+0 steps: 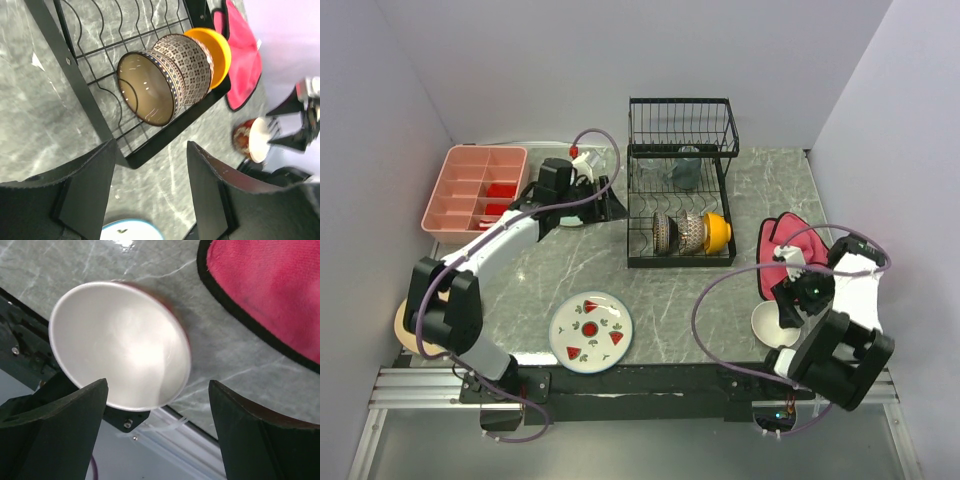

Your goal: Load the mixed dishes into the dish rack

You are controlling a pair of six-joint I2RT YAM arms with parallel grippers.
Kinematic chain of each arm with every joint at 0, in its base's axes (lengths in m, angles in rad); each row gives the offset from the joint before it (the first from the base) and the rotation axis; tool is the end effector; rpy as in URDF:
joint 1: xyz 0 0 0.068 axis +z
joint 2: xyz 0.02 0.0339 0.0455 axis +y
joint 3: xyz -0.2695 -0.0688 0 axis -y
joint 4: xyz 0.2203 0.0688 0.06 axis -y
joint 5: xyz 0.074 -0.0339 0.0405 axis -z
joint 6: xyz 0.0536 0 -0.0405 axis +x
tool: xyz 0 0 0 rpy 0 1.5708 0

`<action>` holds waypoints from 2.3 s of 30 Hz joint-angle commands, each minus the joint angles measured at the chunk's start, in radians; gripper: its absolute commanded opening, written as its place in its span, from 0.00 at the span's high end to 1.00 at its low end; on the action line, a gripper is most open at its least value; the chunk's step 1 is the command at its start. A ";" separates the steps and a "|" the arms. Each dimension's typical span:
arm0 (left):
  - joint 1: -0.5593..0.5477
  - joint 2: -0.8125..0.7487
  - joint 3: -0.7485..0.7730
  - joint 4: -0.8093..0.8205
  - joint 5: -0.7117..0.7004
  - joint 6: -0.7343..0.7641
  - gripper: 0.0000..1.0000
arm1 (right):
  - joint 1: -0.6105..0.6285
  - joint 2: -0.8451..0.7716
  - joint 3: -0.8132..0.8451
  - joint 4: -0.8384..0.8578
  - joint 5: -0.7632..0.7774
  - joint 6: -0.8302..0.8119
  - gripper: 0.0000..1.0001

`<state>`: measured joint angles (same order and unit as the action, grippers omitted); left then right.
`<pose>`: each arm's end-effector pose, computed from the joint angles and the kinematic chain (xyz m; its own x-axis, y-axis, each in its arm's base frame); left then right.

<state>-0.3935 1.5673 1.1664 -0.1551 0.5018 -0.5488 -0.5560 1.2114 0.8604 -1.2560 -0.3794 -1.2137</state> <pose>0.3116 -0.1573 0.2884 -0.7881 -0.1680 -0.5922 0.3544 0.6627 -0.6597 0.1364 -0.0614 0.2227 -0.7667 -0.5482 -0.3341 -0.6199 0.7675 0.1633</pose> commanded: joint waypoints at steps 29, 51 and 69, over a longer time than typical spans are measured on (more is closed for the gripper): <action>0.094 -0.272 -0.050 -0.244 0.075 0.585 0.37 | 0.810 0.292 0.239 0.296 -0.197 0.355 0.81; 0.038 -0.461 -0.130 -0.652 0.319 1.237 0.36 | 1.125 0.456 0.448 0.268 -0.202 0.339 0.28; -0.564 -0.158 -0.142 -0.259 0.136 1.348 0.41 | 0.619 -0.117 0.174 0.461 0.007 0.698 0.14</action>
<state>-0.9325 1.3003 0.9329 -0.5159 0.6491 0.7460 0.1040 1.1656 1.1179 -0.8898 -0.4500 -0.6243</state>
